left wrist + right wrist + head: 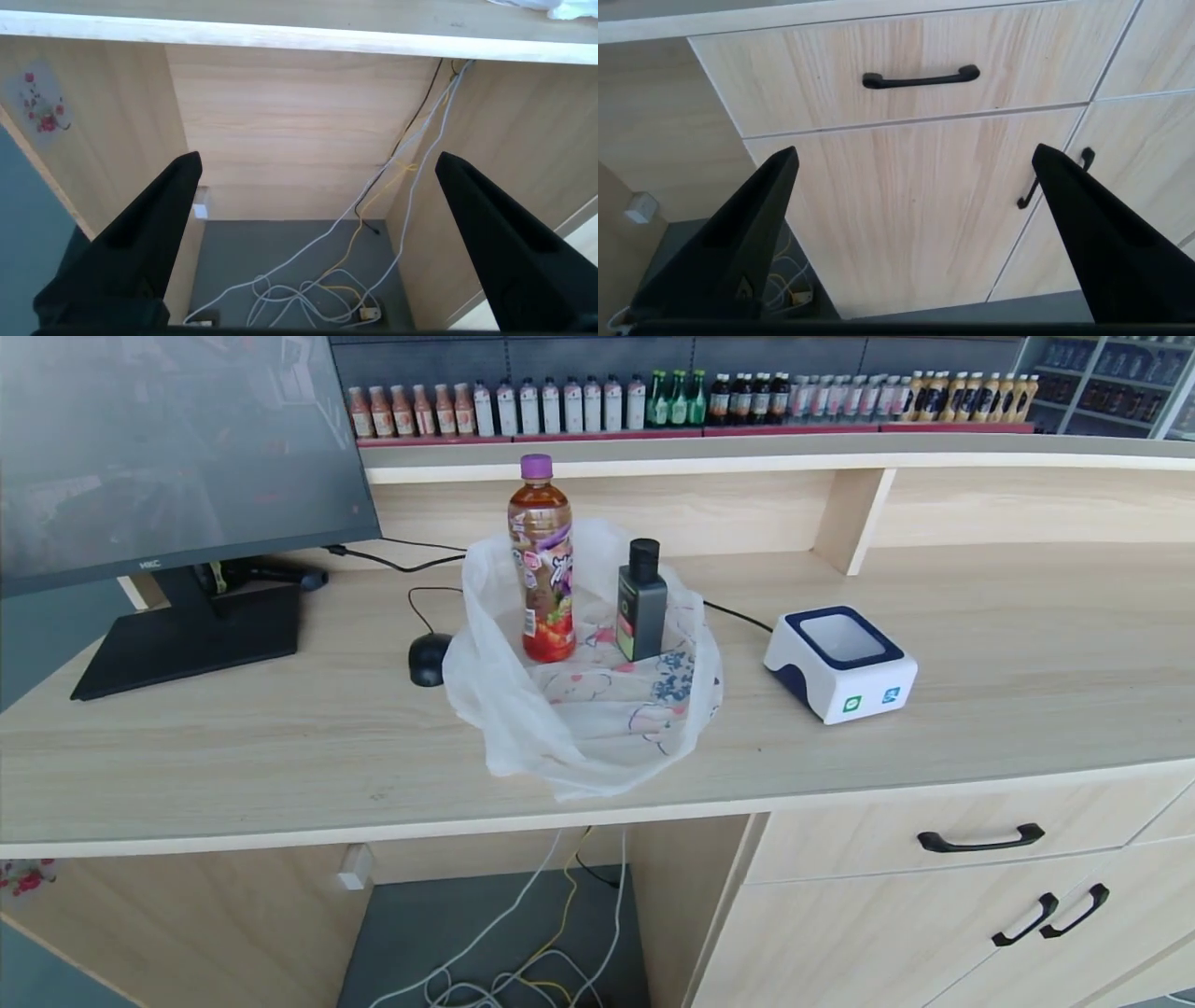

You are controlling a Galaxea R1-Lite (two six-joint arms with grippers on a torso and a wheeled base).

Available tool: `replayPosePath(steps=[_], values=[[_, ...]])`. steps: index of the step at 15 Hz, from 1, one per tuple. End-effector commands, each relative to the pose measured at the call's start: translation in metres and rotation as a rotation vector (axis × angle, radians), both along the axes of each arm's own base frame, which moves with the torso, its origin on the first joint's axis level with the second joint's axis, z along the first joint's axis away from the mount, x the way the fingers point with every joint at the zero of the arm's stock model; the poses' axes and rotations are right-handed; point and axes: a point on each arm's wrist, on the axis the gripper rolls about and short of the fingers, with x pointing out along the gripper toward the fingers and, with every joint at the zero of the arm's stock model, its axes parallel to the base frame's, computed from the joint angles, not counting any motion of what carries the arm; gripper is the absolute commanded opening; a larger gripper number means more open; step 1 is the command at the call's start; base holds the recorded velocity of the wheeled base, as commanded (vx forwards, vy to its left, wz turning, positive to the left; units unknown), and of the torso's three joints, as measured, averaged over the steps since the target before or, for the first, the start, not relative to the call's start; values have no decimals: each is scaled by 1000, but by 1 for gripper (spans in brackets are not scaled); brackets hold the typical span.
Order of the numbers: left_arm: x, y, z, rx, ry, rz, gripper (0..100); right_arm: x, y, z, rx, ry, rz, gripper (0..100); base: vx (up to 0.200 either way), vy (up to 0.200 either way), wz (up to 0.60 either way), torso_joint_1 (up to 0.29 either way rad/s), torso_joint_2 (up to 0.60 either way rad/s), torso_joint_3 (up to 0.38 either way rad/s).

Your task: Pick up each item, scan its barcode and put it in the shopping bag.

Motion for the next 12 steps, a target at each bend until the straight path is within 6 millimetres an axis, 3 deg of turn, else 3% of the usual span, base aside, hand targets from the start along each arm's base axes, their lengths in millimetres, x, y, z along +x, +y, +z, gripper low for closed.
replayPosePath(steps=[1,4,6,12], values=[[0,0,0,0,0,0,100,0,0,0,-1,-1,0,100,0,-200,0,-2,2,2],[0,0,0,0,0,0,100,0,0,0,-23,0,2,100,0,-200,0,2,1,1],[0,0,0,0,0,0,100,0,0,0,-21,0,3,100,0,-200,600,-68,139,66],[0,0,0,0,0,0,100,0,0,0,-3,0,3,100,0,-200,0,-67,150,69]])
